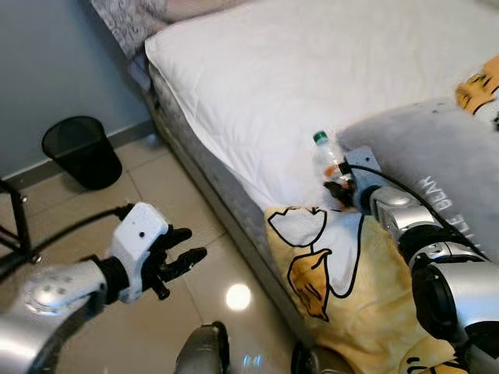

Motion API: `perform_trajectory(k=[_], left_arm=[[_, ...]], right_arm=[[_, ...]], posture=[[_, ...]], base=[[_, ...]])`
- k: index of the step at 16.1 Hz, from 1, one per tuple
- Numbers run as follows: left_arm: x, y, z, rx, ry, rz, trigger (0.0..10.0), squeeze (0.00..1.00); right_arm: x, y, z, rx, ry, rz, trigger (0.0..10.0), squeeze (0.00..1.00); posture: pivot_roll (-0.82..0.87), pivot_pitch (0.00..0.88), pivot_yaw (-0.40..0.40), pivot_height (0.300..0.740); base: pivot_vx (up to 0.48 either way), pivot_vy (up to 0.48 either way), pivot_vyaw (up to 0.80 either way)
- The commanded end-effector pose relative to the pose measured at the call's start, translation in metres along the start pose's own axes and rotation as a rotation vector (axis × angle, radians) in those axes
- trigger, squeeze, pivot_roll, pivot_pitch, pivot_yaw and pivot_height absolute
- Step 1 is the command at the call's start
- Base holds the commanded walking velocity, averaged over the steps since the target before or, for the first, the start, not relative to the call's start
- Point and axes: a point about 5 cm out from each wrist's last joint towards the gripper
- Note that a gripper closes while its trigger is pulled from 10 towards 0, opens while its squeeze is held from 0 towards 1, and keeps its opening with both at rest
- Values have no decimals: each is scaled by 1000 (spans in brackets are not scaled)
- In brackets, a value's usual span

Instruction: Clean up the room

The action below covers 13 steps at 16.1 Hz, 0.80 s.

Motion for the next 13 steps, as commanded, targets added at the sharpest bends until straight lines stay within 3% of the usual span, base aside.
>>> perform_trajectory(k=[1,5,6,7,8,10,11,13], left_arm=[[-2,1,-5,-3,2,40,10000,0],[-7,18,-10,81,-77,184,10000,0],[-9,19,-11,87,-73,204,10000,0],[-11,21,-11,116,-81,251,10000,0],[-15,23,-10,154,-86,303,10000,0],[-17,25,-10,175,-82,335,10000,0],[-21,31,-8,207,-69,397,10000,0],[-24,37,-8,220,-70,424,10000,0]], right_arm=[[3,0,10,55,49,1,0,0],[-4,-2,10,212,346,23,0,0],[-5,-3,8,230,365,10,745,0],[-14,-11,0,262,402,-15,10000,0],[-29,-25,-10,292,435,-50,10000,0],[-42,-39,-14,319,421,-83,10000,0],[-64,-60,-23,336,486,-104,10000,0],[-75,-70,-24,315,480,-121,10000,0]], posture=[[266,25,1,740],[201,0,-11,740],[196,0,-11,740],[180,0,-12,740],[164,0,-12,740],[159,0,-7,740],[122,0,20,740],[101,0,34,740]], base=[[0,0,0],[0,0,0],[0,0,0],[0,0,0],[0,0,0],[0,0,0],[0,0,506],[0,0,800]])
Point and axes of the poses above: a point about 5 cm out from each wrist's last joint towards the gripper, its own y axis pointing out of the wrist towards the gripper, its own z axis along the axis of the wrist's last joint, x = y × z, and after that the axes turned 13 degrees about -y, right-handed
